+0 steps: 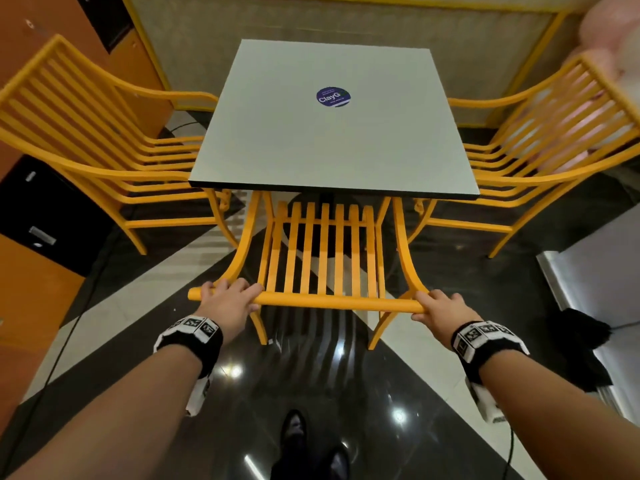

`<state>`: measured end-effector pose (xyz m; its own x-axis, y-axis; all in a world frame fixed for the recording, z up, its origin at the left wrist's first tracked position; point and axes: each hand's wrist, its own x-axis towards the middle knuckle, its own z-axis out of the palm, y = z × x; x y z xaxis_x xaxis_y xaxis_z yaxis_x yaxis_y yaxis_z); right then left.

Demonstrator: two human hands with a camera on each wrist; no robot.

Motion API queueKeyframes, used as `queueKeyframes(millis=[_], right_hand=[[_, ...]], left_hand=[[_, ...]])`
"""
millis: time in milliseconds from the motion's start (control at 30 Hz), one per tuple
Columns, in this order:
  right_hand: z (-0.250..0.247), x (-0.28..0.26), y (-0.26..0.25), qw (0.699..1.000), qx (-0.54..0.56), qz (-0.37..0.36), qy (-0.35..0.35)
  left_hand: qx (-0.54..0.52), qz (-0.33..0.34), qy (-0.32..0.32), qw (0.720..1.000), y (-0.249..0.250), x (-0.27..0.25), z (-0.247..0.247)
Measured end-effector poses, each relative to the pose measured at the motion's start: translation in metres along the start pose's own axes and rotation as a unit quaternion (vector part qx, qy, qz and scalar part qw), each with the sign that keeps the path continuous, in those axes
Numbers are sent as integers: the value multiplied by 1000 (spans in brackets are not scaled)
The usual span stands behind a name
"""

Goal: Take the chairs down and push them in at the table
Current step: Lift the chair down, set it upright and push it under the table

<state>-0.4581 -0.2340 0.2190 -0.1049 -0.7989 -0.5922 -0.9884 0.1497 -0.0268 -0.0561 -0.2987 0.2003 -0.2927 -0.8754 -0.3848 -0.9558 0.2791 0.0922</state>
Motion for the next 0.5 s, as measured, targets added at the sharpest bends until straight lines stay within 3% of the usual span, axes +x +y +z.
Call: queueKeyframes(millis=[233,500], right_hand=[[-36,46,2,999,-2,44,1],[-57,73,1,999,1,41,20]], left_hand=[[-30,10,0,1000,2,54,-22],[-26,19,20,999,-5,84,-42]])
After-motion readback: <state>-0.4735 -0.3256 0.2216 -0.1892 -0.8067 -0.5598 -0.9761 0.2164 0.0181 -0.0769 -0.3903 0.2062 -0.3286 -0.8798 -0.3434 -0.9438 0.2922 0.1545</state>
